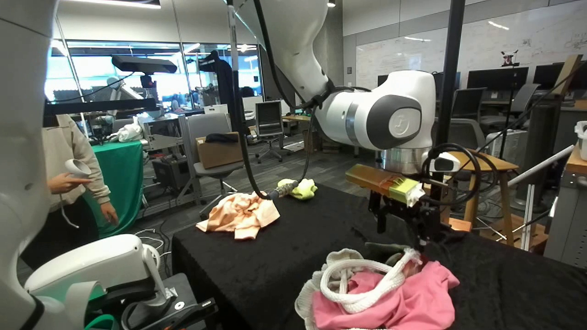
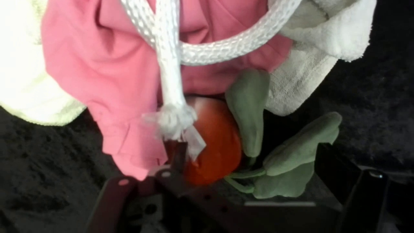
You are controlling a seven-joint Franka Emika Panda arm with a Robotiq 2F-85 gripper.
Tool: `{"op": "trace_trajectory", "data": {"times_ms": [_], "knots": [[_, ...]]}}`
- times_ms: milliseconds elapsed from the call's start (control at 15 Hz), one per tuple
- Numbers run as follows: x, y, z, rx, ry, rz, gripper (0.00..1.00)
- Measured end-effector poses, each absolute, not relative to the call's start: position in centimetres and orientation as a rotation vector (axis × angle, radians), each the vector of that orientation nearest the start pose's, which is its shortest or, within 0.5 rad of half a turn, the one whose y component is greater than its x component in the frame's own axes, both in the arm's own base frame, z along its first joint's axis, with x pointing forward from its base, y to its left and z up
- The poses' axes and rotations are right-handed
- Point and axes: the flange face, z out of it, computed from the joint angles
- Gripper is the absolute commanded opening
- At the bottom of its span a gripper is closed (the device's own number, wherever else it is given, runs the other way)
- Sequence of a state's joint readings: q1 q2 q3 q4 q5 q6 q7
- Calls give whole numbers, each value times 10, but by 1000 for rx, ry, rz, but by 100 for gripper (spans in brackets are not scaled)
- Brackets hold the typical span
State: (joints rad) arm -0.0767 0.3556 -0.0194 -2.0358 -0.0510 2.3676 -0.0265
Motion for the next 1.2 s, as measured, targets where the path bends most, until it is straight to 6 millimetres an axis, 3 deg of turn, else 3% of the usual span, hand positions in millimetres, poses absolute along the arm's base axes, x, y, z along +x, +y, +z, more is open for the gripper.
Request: {"op": "trace_trajectory", "data": {"times_ms": [200, 467, 867, 1200], "knots": [[594, -35, 287, -3178, -31, 0, 100], [596, 25, 296, -3161, -203, -24, 100], [581, 131, 281, -3111, -494, 14, 100], [569, 186, 255, -3068, -673, 67, 100]]}}
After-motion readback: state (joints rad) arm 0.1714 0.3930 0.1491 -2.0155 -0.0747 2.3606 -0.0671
